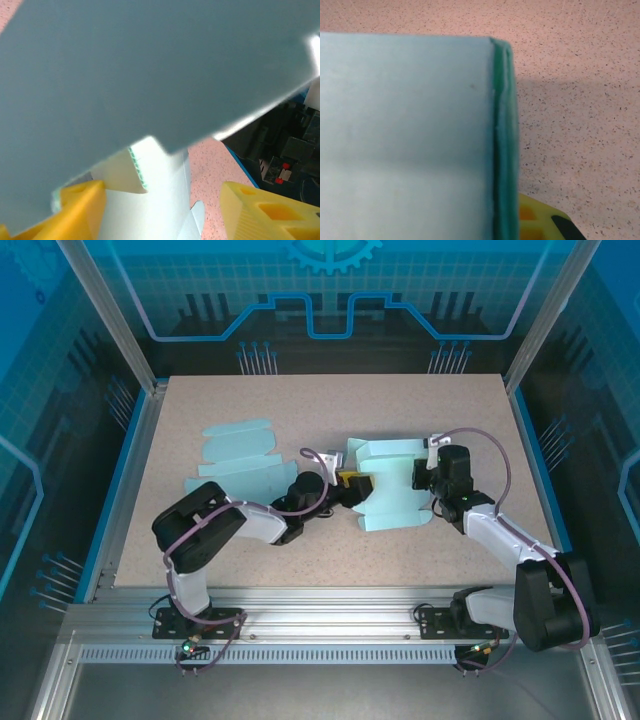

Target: Fold the paper box

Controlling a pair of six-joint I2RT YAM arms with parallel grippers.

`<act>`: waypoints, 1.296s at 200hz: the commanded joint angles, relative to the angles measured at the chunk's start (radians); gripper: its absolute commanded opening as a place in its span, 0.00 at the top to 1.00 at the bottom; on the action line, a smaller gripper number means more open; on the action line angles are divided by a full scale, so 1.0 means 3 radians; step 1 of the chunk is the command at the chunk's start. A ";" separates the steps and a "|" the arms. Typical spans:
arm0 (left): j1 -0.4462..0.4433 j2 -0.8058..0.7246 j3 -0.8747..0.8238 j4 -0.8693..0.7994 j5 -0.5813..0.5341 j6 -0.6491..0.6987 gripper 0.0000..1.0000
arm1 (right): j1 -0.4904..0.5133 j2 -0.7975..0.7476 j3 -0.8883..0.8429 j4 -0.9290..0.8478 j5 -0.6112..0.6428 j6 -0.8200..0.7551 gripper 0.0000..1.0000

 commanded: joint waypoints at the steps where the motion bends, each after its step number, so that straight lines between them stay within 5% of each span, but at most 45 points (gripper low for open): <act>1: -0.0048 0.0084 0.0148 0.0437 0.0100 0.0160 0.32 | 0.0022 -0.0053 -0.0005 0.0020 -0.0056 -0.0018 1.00; 49: -0.0048 0.0284 0.0112 0.1189 0.0114 0.0172 0.24 | 0.0025 -0.0061 -0.0013 0.0022 -0.0049 -0.0015 1.00; 114: -0.0089 -0.0103 -0.0187 0.1190 -0.0129 0.0471 0.30 | 0.0022 -0.0066 -0.0014 0.0025 -0.0034 -0.0011 1.00; 186: -0.0125 -0.0573 -0.0558 0.1166 -0.0506 0.0613 0.17 | 0.0025 -0.0071 -0.0016 0.0024 -0.0013 -0.0001 1.00; 230: -0.0143 -0.0944 -0.0846 0.0799 -0.0945 0.0621 0.16 | 0.0021 -0.0068 -0.0015 0.0024 -0.0012 -0.0002 1.00; 259: -0.0233 -0.1193 -0.0641 -0.0286 -0.1134 0.0709 0.18 | 0.0021 -0.0066 -0.0011 0.0021 -0.0012 0.0000 1.00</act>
